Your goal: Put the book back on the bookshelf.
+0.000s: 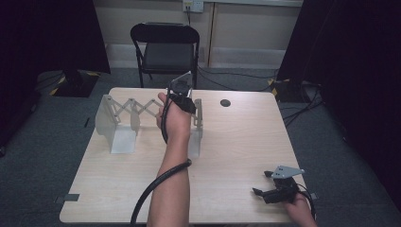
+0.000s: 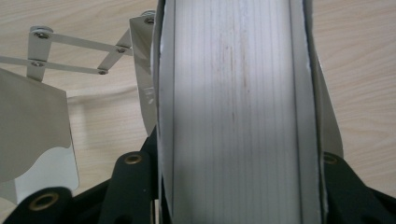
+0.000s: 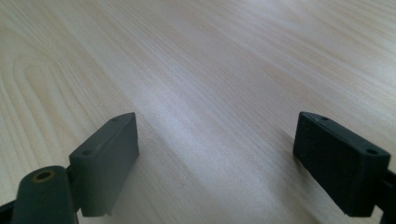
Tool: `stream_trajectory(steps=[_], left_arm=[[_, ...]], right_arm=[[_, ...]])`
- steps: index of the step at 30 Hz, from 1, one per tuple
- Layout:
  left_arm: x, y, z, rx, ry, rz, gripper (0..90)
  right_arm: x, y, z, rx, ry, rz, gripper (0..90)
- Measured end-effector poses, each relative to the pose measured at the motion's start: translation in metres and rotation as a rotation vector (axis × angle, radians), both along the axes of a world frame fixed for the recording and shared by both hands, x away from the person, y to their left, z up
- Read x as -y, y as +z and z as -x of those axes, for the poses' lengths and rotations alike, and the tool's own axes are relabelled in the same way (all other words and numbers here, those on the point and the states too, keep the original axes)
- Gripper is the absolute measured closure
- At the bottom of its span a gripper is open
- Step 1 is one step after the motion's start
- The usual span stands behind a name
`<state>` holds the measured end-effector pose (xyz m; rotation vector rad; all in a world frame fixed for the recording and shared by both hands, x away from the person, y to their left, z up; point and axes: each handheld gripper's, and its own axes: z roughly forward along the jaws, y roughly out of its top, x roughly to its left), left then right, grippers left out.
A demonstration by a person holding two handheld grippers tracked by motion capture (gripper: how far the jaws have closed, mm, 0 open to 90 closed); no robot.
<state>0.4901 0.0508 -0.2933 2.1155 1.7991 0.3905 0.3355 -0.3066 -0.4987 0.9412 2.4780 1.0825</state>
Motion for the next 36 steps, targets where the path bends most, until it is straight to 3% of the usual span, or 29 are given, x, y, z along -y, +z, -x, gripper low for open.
stream_trajectory(steps=[29,36], left_arm=[[0.011,-0.008,-0.007,0.013,0.049,0.013,53.6],[0.011,-0.009,-0.008,0.019,0.056,-0.005,53.6]], right_arm=[[0.000,0.000,0.000,0.000,0.000,0.000,13.7],[0.000,0.000,0.000,0.000,0.001,-0.001,13.7]])
